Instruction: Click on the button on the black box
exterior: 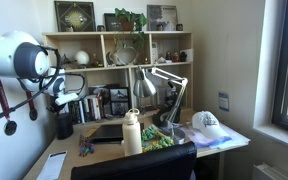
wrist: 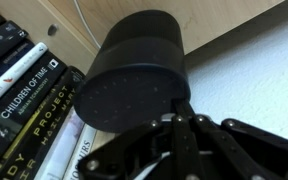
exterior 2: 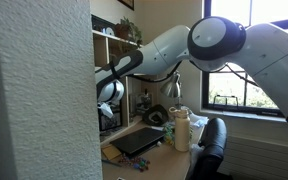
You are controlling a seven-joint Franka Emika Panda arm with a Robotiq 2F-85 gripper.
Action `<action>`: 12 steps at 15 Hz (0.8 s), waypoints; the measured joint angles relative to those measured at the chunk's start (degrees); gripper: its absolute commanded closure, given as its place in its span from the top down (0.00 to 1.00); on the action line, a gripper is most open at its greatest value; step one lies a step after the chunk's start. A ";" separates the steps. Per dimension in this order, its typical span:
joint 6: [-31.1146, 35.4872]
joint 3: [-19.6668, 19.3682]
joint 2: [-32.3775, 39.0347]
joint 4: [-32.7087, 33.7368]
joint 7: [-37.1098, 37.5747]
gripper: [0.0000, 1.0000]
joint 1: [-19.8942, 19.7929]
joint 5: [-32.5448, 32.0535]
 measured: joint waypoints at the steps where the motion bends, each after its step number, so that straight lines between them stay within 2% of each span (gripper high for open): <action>1: 0.00 0.00 0.19 0.13 0.41 0.00 0.00 -0.34; 12: 0.08 -0.64 1.08 0.76 4.84 0.00 0.02 -2.48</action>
